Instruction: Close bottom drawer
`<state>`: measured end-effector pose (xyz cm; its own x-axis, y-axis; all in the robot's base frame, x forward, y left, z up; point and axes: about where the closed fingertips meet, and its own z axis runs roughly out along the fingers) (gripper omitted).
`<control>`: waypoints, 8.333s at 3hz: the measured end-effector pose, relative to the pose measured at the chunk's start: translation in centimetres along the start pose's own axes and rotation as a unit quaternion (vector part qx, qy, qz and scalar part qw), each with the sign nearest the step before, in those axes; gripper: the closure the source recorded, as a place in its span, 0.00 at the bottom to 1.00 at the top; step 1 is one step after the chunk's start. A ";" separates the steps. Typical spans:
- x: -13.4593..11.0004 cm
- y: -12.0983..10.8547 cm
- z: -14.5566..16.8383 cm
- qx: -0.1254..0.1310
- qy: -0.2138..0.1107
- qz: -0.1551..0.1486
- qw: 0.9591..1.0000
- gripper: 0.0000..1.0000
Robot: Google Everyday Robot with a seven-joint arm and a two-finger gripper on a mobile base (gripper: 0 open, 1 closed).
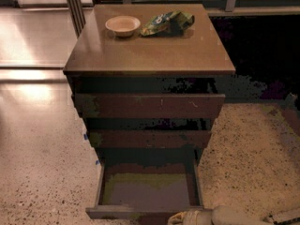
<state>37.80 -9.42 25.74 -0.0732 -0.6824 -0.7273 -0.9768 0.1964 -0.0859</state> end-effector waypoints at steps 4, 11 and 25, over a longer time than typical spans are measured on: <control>-0.2 -1.7 0.8 0.007 -0.014 -0.006 1.000 1.00; 2.8 -4.8 6.4 -0.032 -0.046 -0.054 0.997 1.00; 1.7 -26.0 5.9 0.072 0.045 -0.218 0.972 1.00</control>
Offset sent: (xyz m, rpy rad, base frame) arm 0.0738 -0.0140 -0.0003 0.0012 -0.1499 -0.0230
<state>64.29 -11.50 22.69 0.3171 -0.7800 -0.5394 -0.8812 -0.0320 -0.4716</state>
